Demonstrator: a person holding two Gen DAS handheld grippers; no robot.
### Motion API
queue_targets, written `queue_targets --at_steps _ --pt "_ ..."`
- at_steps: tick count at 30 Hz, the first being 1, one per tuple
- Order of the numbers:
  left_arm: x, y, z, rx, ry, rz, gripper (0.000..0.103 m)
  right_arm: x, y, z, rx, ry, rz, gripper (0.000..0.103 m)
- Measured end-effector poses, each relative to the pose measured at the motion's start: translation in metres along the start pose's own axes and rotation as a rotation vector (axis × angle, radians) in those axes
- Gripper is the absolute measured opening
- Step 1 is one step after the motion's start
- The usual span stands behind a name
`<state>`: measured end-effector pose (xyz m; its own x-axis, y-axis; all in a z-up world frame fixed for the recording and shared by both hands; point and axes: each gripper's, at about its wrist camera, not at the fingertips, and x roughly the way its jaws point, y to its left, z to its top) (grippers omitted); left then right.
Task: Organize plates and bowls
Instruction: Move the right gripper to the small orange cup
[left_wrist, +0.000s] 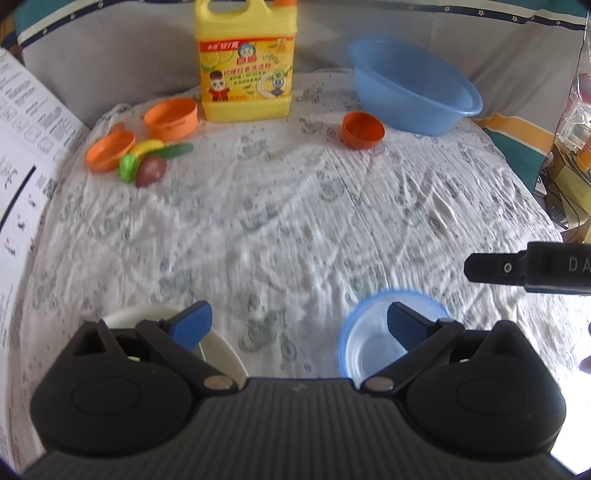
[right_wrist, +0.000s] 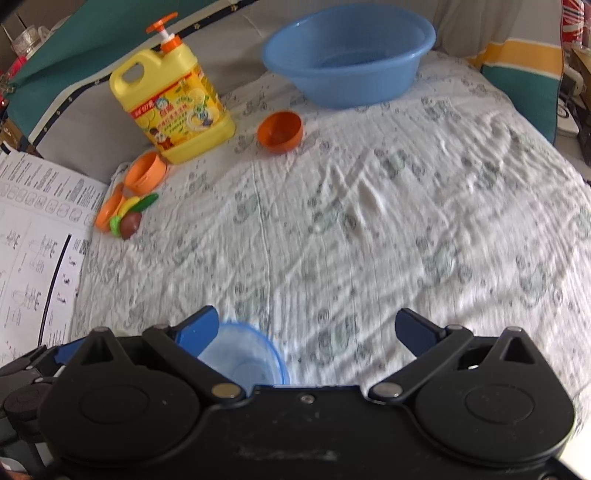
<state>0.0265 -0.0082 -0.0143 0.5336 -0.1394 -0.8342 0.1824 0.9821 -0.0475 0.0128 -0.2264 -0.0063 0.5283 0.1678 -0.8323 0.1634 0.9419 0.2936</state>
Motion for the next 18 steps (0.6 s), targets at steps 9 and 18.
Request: queue_targets --at_steps 9,18 --pt "0.014 -0.006 0.037 0.042 -0.034 0.011 0.103 0.011 -0.004 0.037 0.004 -0.04 -0.019 0.103" --pt "0.048 -0.01 0.087 0.042 -0.077 -0.024 0.103 0.04 -0.013 0.082 0.036 -0.05 -0.034 0.103"
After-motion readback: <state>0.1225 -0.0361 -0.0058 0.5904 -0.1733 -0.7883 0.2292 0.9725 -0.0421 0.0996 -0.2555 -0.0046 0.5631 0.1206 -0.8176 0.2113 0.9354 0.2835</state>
